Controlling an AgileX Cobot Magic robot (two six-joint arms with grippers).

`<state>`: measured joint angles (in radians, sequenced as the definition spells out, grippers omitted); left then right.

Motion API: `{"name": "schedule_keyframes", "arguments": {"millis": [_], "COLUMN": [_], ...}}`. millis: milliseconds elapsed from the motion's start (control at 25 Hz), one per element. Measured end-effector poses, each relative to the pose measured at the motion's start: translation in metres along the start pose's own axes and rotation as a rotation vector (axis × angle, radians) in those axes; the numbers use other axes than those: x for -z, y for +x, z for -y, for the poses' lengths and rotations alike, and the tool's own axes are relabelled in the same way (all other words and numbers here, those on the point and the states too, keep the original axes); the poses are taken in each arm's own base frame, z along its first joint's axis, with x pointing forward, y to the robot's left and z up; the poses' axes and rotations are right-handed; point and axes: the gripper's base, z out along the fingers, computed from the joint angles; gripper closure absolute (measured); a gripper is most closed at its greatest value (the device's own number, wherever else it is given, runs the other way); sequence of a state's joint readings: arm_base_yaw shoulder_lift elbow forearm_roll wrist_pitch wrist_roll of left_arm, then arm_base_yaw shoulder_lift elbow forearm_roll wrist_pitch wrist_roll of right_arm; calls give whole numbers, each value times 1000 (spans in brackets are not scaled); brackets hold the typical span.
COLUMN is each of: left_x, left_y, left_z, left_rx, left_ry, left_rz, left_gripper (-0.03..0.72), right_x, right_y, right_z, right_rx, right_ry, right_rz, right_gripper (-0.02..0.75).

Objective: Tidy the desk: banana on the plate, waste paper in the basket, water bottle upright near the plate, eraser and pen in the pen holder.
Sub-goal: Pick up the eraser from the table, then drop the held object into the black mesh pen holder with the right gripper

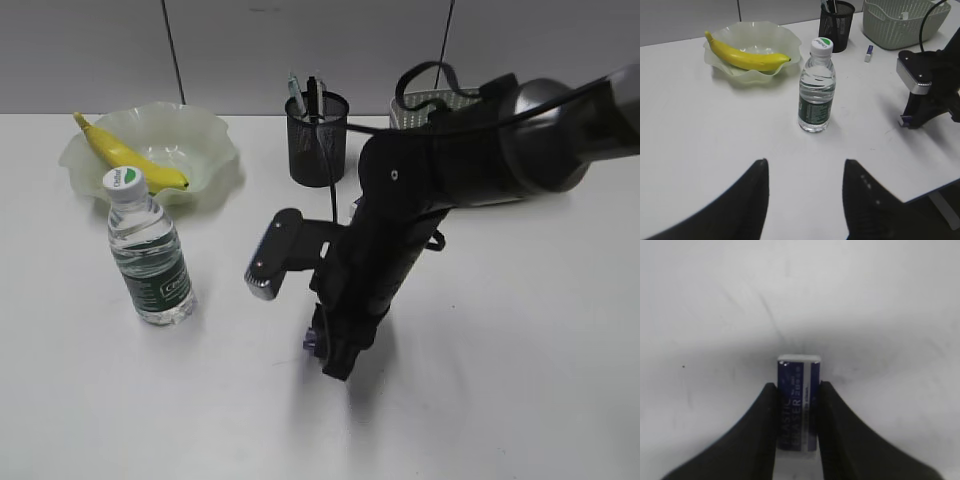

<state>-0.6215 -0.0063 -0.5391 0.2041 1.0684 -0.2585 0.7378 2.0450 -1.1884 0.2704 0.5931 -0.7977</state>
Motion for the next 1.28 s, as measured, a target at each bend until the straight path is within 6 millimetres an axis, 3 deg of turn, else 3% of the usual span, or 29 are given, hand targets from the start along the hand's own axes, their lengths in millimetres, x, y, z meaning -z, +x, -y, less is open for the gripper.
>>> {"name": "schedule_keyframes", "arguments": {"millis": [240, 400, 640, 760, 880, 1280], "left_x": [0, 0, 0, 0, 0, 0], "left_y": [0, 0, 0, 0, 0, 0], "left_z": [0, 0, 0, 0, 0, 0], "left_rx": [0, 0, 0, 0, 0, 0], "left_ry": [0, 0, 0, 0, 0, 0], "left_rz": [0, 0, 0, 0, 0, 0], "left_gripper": [326, 326, 326, 326, 326, 326], "right_x": [57, 92, 126, 128, 117, 70], "right_y": [-36, -59, -60, -51, -45, -64], "right_z": [17, 41, 93, 117, 133, 168], "right_rx": [-15, -130, -375, -454, -506, -521], "right_ry": [172, 342, 499, 557, 580, 595], "right_rz": [211, 408, 688, 777, 808, 835], "right_gripper": [542, 542, 542, 542, 542, 542]}}
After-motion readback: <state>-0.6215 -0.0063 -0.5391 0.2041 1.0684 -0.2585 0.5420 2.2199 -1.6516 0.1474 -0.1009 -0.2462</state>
